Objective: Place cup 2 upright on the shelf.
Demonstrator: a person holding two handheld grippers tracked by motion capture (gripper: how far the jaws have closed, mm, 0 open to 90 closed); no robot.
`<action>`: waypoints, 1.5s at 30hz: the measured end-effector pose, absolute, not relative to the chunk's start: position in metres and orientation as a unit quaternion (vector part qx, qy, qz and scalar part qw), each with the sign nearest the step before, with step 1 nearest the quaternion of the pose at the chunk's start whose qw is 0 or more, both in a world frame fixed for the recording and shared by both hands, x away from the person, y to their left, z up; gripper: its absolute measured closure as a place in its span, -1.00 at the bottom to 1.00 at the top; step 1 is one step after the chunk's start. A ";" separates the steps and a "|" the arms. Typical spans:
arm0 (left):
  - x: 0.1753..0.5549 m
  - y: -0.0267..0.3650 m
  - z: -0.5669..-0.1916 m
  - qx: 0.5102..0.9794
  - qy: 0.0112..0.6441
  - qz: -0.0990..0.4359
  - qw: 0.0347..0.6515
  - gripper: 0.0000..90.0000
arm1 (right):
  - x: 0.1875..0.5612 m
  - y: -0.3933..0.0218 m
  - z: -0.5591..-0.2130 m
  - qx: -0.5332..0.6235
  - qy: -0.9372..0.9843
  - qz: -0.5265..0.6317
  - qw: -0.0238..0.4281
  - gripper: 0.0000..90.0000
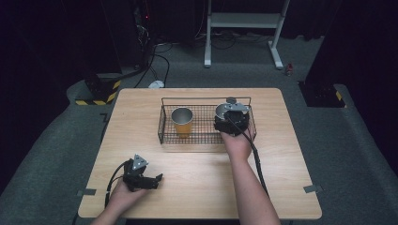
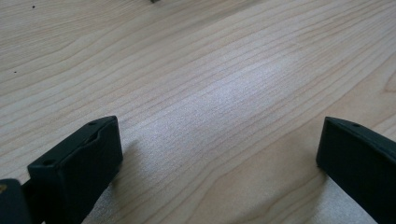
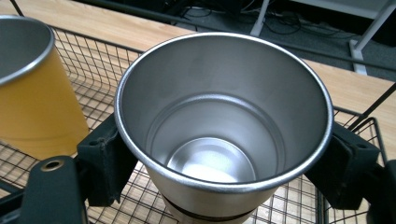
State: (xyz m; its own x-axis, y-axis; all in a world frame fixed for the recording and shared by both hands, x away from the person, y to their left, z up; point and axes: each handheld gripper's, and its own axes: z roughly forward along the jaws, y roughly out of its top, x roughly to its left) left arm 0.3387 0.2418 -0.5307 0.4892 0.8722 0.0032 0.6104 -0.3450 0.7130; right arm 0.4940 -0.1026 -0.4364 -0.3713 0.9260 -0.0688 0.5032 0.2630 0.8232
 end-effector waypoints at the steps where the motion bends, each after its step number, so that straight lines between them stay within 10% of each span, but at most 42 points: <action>1: 0.339 0.242 -0.531 0.796 0.465 0.197 0.333 -0.98 | 0.495 -0.102 -0.438 0.483 0.742 0.368 0.285 -0.59; 45: 0.338 0.242 -0.531 0.796 0.466 0.196 0.333 -0.98 | 0.520 -0.096 -0.471 0.512 0.766 0.318 0.223 -0.61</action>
